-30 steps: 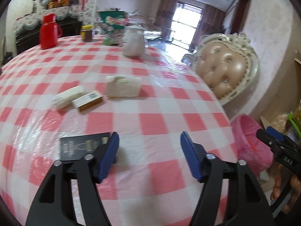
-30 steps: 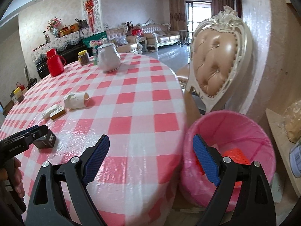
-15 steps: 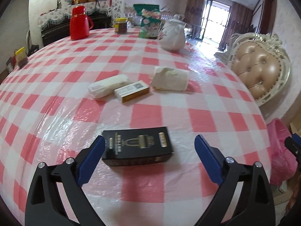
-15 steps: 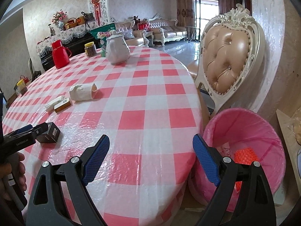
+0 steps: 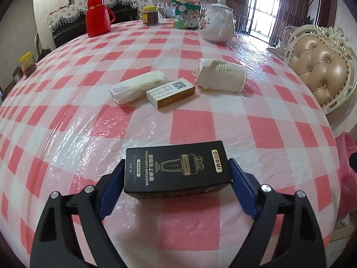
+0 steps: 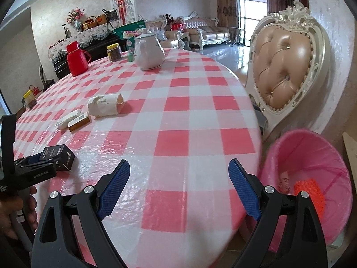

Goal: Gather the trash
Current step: 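Grasp the black DORMI box with the left tool and lift it, then grasp the white paper roll with the right tool while the left tool holds the box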

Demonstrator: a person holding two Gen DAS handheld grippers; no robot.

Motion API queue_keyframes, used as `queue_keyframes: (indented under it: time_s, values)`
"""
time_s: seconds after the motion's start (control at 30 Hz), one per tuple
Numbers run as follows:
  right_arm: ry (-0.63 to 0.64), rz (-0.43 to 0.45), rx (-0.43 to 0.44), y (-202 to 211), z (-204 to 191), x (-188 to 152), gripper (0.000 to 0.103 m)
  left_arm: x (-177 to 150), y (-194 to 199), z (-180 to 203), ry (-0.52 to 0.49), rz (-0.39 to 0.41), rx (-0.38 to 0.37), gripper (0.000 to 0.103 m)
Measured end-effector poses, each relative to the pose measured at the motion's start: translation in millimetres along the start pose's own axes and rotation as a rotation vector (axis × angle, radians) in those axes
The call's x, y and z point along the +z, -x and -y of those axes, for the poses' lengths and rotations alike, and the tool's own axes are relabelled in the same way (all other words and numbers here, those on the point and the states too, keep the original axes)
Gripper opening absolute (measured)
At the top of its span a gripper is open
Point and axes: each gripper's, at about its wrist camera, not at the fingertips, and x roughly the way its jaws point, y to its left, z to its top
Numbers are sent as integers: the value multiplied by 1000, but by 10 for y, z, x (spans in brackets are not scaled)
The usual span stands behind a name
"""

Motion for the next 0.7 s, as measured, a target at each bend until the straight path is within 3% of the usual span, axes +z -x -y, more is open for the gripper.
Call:
queue_keyframes:
  time_s: [0.7]
  values:
    - [29,40,90,-545,-874,566,85,514,3,-463,22,93,-6,84]
